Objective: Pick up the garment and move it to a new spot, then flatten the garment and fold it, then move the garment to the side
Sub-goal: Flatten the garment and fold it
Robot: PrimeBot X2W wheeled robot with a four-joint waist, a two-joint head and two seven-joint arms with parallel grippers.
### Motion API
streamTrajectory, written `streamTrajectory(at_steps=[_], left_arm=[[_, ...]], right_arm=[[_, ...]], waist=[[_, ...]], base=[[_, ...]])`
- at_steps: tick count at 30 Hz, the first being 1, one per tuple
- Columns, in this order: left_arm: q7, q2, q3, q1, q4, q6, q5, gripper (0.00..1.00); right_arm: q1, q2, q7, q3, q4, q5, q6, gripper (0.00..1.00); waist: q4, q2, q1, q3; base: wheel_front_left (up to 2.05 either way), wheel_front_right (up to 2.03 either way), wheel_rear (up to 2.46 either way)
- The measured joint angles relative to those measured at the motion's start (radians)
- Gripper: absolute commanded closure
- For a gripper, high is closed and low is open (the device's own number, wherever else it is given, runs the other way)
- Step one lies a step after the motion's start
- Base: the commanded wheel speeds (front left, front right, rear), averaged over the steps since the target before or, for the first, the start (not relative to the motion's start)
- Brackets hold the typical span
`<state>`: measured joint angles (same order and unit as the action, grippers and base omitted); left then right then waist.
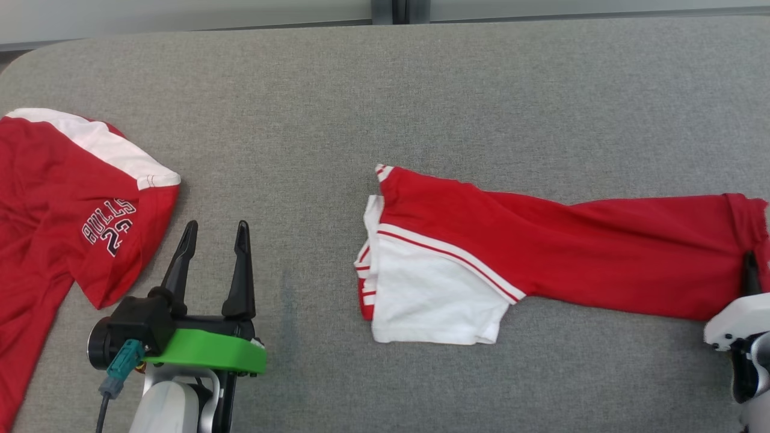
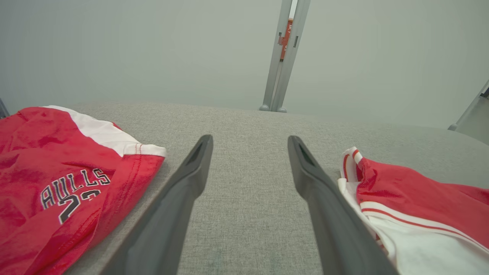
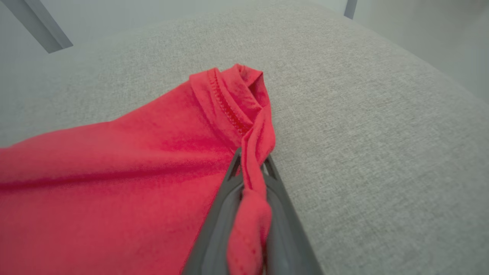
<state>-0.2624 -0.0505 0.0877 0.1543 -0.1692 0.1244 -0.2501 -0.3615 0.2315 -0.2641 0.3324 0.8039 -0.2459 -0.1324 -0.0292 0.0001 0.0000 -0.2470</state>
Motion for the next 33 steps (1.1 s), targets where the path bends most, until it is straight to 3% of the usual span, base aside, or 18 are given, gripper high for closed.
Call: streamTrajectory(at_steps=[5,12,27,33], left_arm=[[0.000,0.000,0.009,-0.002,-0.005,0.003,-0.002,0.00],[0.000,0.000,0.014,-0.012,-0.009,0.003,-0.013,0.00],[0.000,0.001,0.028,-0.053,-0.017,0.001,-0.038,0.00],[0.000,0.000,0.064,-0.055,-0.021,-0.001,-0.044,0.00]], right_arm=[[0.007,0.040,0.000,0.091,0.006,0.060,0.001,1.00],[0.005,0.003,0.000,0.055,-0.066,0.084,0.001,1.00],[0.014,-0.132,0.045,-0.403,-0.327,-0.002,0.001,1.00],[0.031,-0.171,0.073,-0.556,-0.336,-0.079,0.001,1.00]], waist=[[0.003,0.0000,0.0000,0.014],[0.015,0.0000,0.0000,0.051],[0.002,0.0000,0.0000,0.140],[-0.035,-0.0001,0.0000,0.145]], base=[[0.00,0.00,0.00],[0.00,0.00,0.00],[0.00,0.00,0.00],[0.00,0.00,0.00]])
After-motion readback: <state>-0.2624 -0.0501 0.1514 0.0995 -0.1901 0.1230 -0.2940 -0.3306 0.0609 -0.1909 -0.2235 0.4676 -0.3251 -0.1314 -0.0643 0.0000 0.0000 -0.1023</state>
